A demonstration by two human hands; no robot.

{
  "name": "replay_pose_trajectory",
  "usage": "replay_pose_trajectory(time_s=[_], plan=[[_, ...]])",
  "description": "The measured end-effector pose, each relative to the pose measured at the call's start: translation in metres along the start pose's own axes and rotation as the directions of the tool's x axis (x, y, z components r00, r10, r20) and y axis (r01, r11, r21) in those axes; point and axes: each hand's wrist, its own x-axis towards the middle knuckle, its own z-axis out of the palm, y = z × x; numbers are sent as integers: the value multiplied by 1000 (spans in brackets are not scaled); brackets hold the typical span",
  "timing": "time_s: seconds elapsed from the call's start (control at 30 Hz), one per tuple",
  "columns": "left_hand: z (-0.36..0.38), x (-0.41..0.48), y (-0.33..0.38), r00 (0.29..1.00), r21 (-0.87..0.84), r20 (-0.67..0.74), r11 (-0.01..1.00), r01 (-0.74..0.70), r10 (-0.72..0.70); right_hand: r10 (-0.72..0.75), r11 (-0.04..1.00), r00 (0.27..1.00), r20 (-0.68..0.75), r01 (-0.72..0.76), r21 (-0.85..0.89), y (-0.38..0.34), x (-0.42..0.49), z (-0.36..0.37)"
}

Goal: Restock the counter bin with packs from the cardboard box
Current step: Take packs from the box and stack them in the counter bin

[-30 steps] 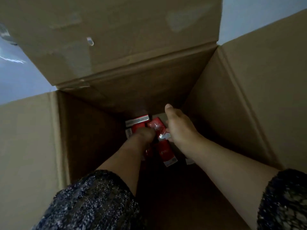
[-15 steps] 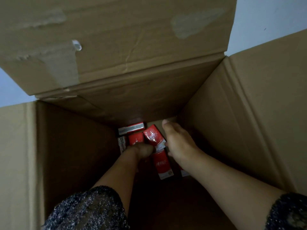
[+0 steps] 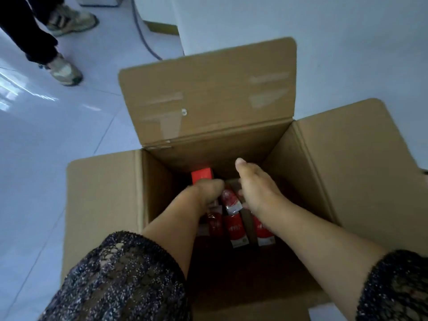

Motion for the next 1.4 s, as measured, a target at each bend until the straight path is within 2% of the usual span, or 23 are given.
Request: replay_pose_trajectory(time_s=[0.13,0.3,0.4,0.5,0.57,0.67,0.77,0.87,0.97,1.03,1.1,1.2,1.3,1.4], plan=[[-12,-61,15,999,6,-45,1000,28,-28,-82,996,996,-23,81,-39,-32,-51,-21],[-26,-194,51,999,-67,32,998,-13,15,-217,966,976,4,215,-144,-81,-134,-57],[-32,-280,79,993,-110,60,990,-91,98,-273,953,962,15,273,-130,-120,-191,-80],[-36,-370,108,980,-246,55,954,-173,192,-346,926,938,0,342,-159,-168,-249,-109],[-40,-427,131,963,-280,61,930,-237,263,-392,904,920,-11,383,-190,-205,-287,-128],[-51,-510,168,921,-324,-9,870,-371,390,-476,857,879,29,471,-209,-262,-349,-152],[-65,-593,207,853,-271,-11,820,-504,521,-619,769,784,47,617,-168,-317,-415,-177],[-71,-676,239,771,-263,6,745,-613,637,-761,644,649,15,758,-108,-366,-477,-201],[-66,-744,265,692,-247,25,676,-695,721,-842,538,531,-93,814,-217,-408,-522,-221],[-60,-778,282,666,-273,71,657,-703,743,-874,486,451,-180,825,-289,-431,-543,-237],[-55,-804,301,648,-273,94,646,-713,756,-881,464,404,-246,842,-277,-449,-559,-257],[-46,-826,333,598,-234,23,586,-776,801,-851,487,405,-334,847,-215,-472,-571,-288],[-37,-832,376,558,-224,-98,528,-819,824,-792,529,477,-382,848,-39,-494,-572,-316],[-27,-824,421,557,-257,-62,526,-811,828,-738,562,541,-404,824,76,-511,-569,-338]])
